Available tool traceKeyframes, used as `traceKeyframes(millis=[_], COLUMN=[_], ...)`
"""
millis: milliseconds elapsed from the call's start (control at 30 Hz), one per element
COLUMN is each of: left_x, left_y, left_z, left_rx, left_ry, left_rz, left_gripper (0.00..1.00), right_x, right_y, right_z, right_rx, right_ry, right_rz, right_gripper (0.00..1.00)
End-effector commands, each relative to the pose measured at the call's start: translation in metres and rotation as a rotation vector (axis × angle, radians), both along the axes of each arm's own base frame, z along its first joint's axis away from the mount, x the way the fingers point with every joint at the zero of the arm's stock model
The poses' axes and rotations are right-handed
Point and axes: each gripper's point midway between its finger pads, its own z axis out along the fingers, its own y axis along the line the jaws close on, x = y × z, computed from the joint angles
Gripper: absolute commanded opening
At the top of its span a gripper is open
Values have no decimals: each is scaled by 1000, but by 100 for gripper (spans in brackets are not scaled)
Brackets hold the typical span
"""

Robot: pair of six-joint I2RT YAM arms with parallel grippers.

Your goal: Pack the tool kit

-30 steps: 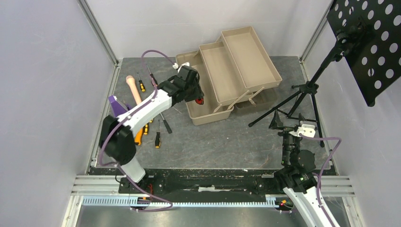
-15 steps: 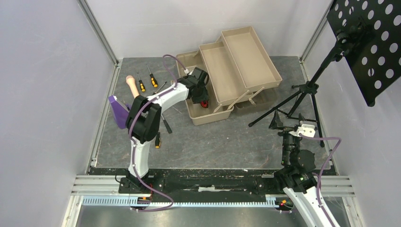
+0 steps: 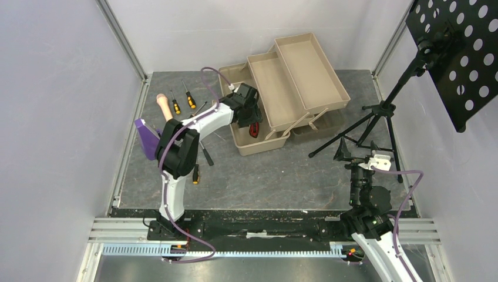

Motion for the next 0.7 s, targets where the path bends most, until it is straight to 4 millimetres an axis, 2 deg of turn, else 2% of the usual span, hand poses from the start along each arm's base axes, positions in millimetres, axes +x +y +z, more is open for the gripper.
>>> traceKeyframes(millis=[0,167,333,533,667], left_x=[4,-11,-32,-66,-94], left_y=[5,17,47,110,159], left_z=[70,97,122,138,131], left_rx=[-65,-69,-10,109,197], left_ry=[-139,-169,-196,-203,-165], left_rz=[10,15,14,51,88], left_gripper=[66,66,66,66,66], right_x=[-10,-10,-10,-9,-9], right_y=[-5,-5,-4,-4,-4], right_z=[17,17,17,17,16], right_rx=[30,30,30,28,26], right_ry=[-81,-81,-80,-77,-75], right_rz=[-4,-4,-2,-3,-2], right_gripper=[98,98,98,98,98])
